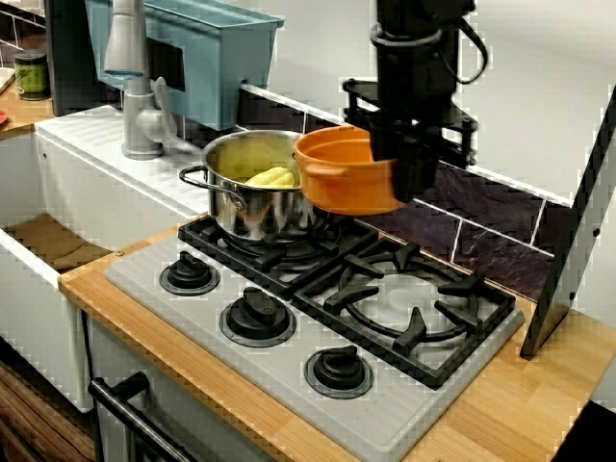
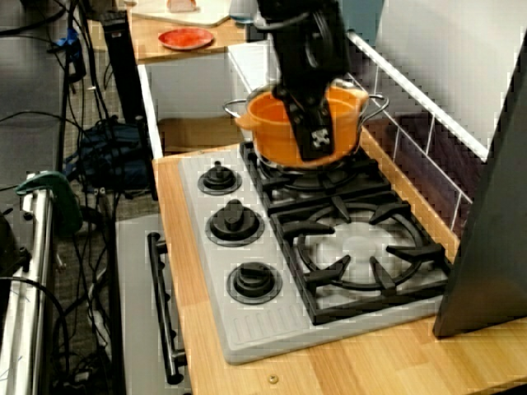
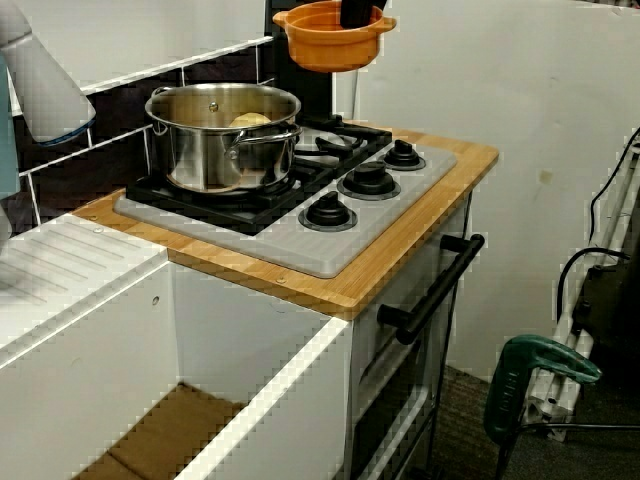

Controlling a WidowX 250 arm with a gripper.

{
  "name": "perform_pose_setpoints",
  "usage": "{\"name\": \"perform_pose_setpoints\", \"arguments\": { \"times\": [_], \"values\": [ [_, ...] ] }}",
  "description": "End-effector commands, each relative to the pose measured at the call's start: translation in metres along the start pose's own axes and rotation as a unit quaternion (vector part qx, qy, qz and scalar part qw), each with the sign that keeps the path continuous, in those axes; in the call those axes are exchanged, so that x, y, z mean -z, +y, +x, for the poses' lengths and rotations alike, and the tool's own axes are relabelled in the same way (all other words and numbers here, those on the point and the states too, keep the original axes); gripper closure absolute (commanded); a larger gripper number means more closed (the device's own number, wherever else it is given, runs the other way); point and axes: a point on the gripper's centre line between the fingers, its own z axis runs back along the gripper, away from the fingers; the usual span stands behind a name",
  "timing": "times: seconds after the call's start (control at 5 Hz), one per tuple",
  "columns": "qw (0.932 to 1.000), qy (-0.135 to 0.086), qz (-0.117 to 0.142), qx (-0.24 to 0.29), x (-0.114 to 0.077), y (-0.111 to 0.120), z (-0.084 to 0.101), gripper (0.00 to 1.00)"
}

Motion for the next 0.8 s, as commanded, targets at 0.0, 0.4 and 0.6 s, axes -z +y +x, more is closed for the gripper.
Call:
{"name": "perform_pose_setpoints", "arguments": {
  "times": [0.0,0.4,0.6],
  "values": [
    [0.9999,-0.012,0.01,0.006,0.02,-0.011,0.011,1.0],
    [0.9998,0.001,0.02,0.007,0.045,-0.012,0.016,1.0],
    [0.9996,0.004,0.025,0.008,0.052,-0.012,0.017,1.0]
  ]
}}
